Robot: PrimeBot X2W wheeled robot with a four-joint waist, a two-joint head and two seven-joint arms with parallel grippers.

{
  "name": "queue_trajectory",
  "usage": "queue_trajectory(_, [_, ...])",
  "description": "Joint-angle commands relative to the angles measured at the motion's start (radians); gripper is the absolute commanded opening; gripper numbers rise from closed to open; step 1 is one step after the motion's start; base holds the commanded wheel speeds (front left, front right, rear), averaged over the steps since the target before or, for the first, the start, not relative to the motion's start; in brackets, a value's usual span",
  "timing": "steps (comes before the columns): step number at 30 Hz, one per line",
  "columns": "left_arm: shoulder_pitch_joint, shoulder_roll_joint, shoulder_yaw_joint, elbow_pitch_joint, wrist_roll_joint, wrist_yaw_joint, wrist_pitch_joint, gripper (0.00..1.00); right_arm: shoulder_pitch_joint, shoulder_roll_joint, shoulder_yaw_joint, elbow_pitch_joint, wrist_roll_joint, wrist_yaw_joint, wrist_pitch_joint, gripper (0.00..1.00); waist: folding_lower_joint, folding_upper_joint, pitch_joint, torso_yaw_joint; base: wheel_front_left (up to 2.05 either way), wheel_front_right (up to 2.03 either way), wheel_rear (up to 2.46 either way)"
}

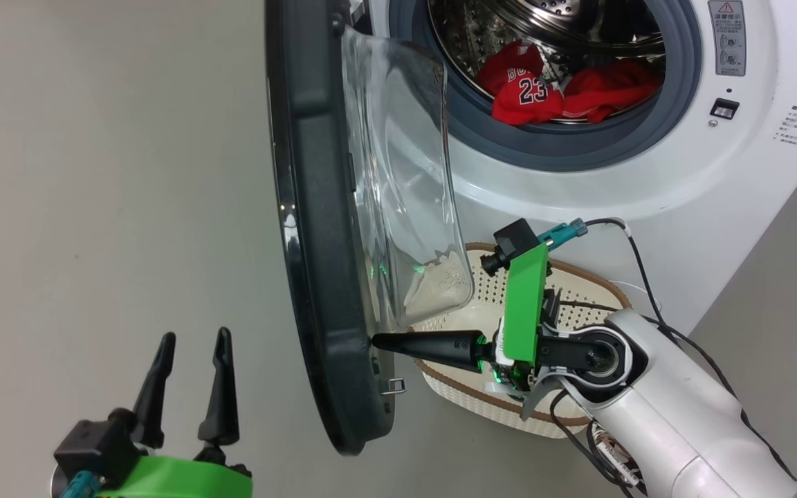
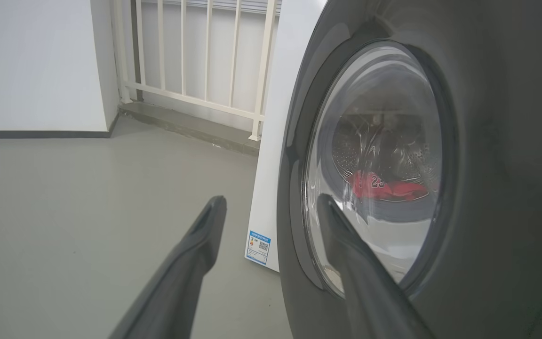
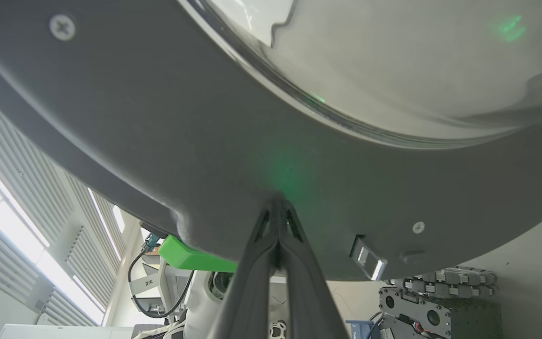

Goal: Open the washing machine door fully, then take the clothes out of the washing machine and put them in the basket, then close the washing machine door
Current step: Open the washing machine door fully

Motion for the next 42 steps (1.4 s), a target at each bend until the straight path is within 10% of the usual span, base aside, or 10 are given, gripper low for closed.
queue_trajectory(1, [-0.001, 0.017, 0.035, -0.030, -0.007, 0.005, -0.005, 1.00, -0.034, 0.029, 0.010, -0.022, 0.007, 0.007, -0.008, 0.00, 0.0000, 0.0000, 0.000, 0.000, 0.00, 0.00, 0.00])
queue_trajectory(9, [0.001, 0.017, 0.043, -0.017, -0.001, 0.001, -0.005, 1.00, -0.024, 0.026, 0.003, -0.008, -0.058, 0.007, -0.034, 0.07, 0.0000, 0.0000, -0.015, -0.008, 0.00, 0.00, 0.00])
queue_trajectory(11, [0.002, 0.017, 0.040, -0.013, 0.005, -0.003, -0.005, 1.00, -0.016, 0.015, 0.003, -0.018, -0.091, 0.007, -0.046, 0.49, 0.0000, 0.0000, -0.020, -0.010, 0.00, 0.00, 0.00])
queue_trajectory(12, [0.002, 0.017, 0.040, -0.011, 0.007, -0.004, -0.005, 1.00, -0.010, 0.008, 0.002, -0.028, -0.108, 0.007, -0.056, 1.00, 0.0000, 0.0000, -0.022, -0.011, 0.00, 0.00, 0.00])
queue_trajectory(27, [0.000, 0.017, 0.043, 0.020, 0.009, -0.012, -0.005, 1.00, 0.089, -0.218, 0.184, -0.195, -0.490, 0.007, -0.458, 1.00, 0.0000, 0.0000, -0.053, -0.025, 0.00, 0.00, 0.00])
queue_trajectory(42, [0.014, 0.017, 0.063, 0.042, 0.018, -0.011, -0.005, 1.00, 0.063, -0.177, 0.203, 0.226, -0.912, 0.007, -1.037, 1.00, 0.0000, 0.0000, -0.079, -0.055, 0.00, 0.00, 0.00])
